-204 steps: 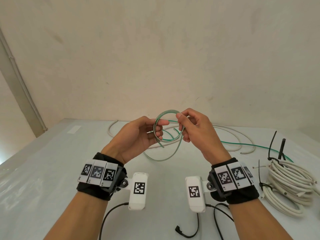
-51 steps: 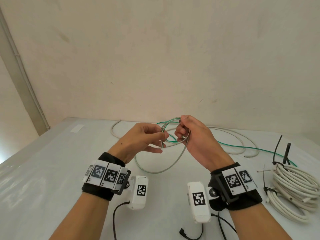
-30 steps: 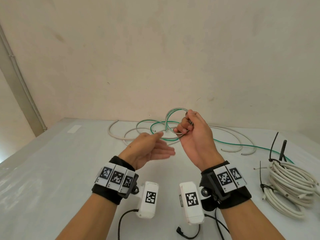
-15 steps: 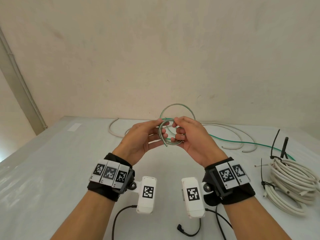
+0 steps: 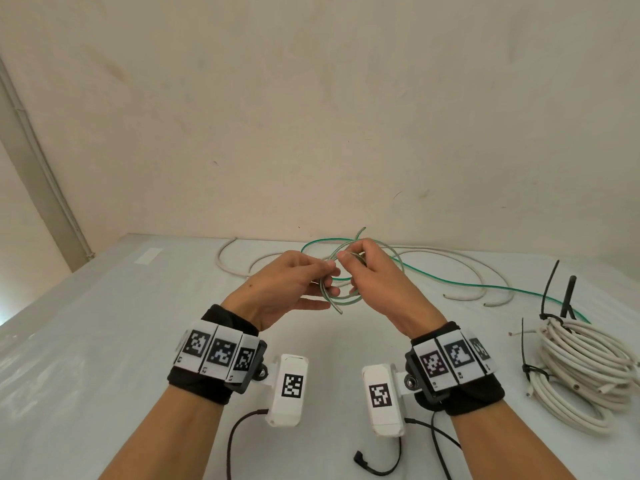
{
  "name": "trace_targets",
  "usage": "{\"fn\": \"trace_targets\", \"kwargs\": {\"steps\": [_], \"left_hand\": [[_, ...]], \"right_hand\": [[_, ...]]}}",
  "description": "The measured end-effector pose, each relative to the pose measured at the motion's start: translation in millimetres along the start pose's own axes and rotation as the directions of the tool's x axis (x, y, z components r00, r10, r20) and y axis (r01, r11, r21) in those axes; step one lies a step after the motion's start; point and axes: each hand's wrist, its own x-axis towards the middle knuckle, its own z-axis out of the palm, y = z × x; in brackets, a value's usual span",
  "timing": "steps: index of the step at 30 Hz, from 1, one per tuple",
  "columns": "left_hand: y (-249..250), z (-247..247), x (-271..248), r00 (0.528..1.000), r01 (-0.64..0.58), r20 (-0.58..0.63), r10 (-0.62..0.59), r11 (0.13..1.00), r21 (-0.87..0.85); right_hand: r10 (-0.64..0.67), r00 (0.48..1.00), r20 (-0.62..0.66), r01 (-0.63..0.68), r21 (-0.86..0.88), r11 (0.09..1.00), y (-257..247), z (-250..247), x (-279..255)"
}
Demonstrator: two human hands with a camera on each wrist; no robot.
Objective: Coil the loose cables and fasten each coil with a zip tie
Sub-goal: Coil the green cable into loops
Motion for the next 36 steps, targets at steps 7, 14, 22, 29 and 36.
{"fn": "trace_targets", "kwargs": {"steps": [7, 14, 22, 29, 36], "left_hand": [[-1.7, 0.6, 3.6, 0.991, -0.038, -0.13, 0.045, 0.998, 0.059], [1.9, 3.1, -2.6, 1.0, 0.011, 0.026, -0.011, 1.0, -0.021], [2.5, 4.8, 1.2, 0.998, 0.053, -0.028, -0.064, 0.957, -0.285], [-0.1, 0.8, 1.8, 0.999, 0.043, -0.021, -0.049, 0.968, -0.249], [-5.2, -6.7, 2.2, 0.989, -0.01, -0.143, -0.029, 0.964, -0.267]], "right_hand": [[-0.095, 0.99, -0.102, 0.091, -0.045, 0.995, 1.2, 6.5, -2.4], [-0.203, 0.978, -0.035, 0.191, -0.224, 0.956, 3.8, 4.6, -3.5], [-0.192, 0.98, -0.044, 0.181, -0.178, 0.967, 6.7, 8.4, -0.6], [0.012, 0.994, 0.107, -0.074, 0.6, 0.797, -1.5, 1.4, 0.3], [0.052, 0.989, 0.14, -0.135, 0.689, 0.712, -11.4, -6.3, -0.8]]}}
